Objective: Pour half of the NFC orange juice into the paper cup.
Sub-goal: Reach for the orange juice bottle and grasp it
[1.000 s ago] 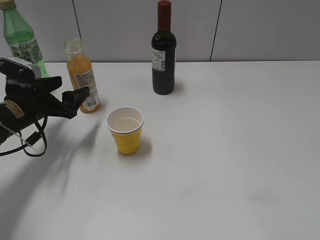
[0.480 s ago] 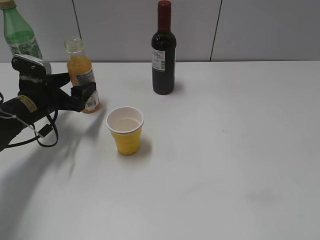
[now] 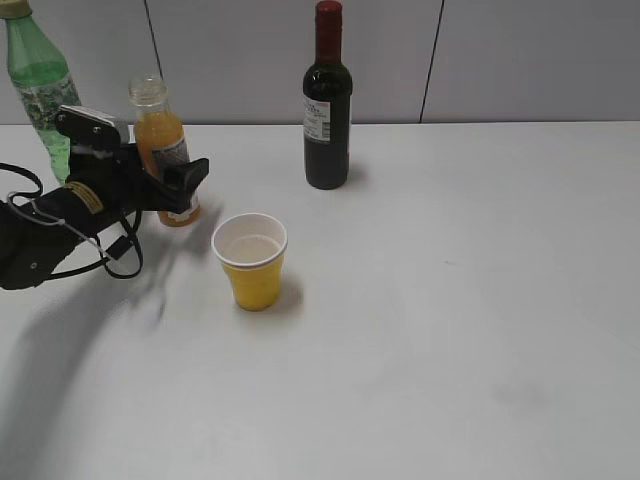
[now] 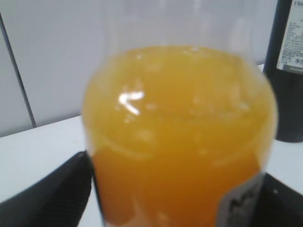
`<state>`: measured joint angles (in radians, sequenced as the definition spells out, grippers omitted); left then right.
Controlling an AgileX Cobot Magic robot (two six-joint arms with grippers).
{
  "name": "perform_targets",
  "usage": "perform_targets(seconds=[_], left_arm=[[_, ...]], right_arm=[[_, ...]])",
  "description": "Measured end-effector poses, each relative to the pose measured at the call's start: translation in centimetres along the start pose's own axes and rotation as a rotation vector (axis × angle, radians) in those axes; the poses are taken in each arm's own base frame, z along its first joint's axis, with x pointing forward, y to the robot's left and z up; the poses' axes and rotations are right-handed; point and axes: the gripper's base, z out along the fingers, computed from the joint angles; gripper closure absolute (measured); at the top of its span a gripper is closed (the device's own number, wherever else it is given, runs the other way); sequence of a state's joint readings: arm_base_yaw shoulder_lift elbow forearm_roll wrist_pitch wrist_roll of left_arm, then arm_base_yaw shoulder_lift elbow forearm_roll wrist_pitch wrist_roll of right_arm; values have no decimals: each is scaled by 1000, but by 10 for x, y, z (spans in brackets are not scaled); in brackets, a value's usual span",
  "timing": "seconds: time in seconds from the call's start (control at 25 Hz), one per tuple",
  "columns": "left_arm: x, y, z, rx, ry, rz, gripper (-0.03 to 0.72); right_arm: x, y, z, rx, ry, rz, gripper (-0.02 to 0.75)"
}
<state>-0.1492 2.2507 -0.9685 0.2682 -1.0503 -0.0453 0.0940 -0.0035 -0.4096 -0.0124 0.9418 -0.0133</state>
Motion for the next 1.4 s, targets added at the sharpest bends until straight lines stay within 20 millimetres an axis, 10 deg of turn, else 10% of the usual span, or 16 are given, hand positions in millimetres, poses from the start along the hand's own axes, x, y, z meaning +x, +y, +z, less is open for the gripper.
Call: perform_targets(seconds=[0.52,0.8,1.4], left_arm=[[9,1,4,-10,8,-27,39],[10,-2,5,16,-15,-24,219],[3,2,-19,-89,-17,-71,223]], right_arm=[[0,0,0,0,0,0,145],[0,0,0,0,0,0,145],[0,0,0,0,1,0,145]])
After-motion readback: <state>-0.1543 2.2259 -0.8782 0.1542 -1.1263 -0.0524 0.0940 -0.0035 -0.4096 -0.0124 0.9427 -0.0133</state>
